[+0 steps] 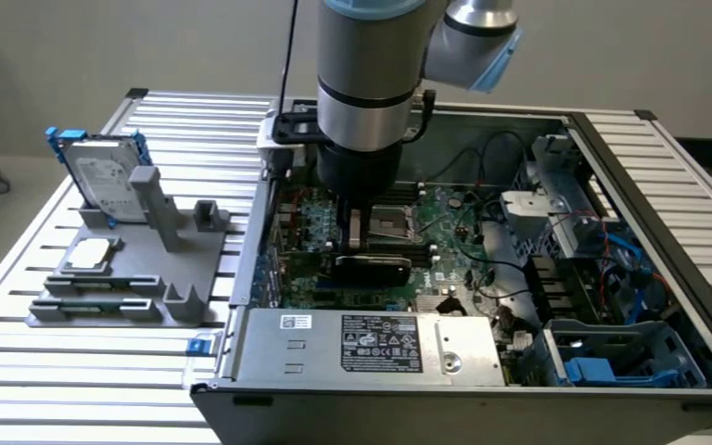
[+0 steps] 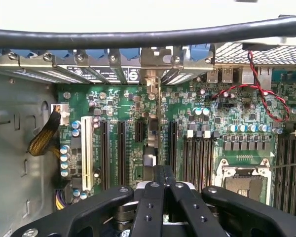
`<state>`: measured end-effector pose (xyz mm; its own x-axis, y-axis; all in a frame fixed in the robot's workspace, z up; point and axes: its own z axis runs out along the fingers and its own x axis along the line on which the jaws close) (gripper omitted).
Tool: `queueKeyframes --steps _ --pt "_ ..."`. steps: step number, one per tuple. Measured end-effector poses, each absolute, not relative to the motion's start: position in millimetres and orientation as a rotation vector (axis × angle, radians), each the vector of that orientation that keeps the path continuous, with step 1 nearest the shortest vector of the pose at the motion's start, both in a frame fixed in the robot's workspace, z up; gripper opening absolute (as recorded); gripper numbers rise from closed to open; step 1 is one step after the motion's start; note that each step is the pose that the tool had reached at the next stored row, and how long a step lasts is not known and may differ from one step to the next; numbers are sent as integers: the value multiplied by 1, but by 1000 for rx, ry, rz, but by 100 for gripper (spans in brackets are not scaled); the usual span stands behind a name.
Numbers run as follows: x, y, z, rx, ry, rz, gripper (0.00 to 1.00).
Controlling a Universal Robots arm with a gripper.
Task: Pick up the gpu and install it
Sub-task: 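Press down on the gpu until it lock into place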
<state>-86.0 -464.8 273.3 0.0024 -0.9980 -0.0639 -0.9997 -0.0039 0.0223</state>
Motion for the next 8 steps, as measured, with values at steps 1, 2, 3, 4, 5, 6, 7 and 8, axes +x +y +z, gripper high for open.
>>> queueKeyframes --steps 1,2,3,4,5,6,7,8 --pt "-86 -464 273 -2203 2196 95 11" --pt "-86 -464 273 -2203 2196 95 11" --pt "-86 -464 273 -2203 2196 95 11" --pt "-86 -464 273 -2203 2196 95 11" --pt "-86 -464 273 -2203 2196 95 11" --pt "-86 -464 272 -2203 2196 95 11" --pt "-86 -464 272 -2203 2196 95 11" --pt "-86 -464 271 -2203 2196 95 11"
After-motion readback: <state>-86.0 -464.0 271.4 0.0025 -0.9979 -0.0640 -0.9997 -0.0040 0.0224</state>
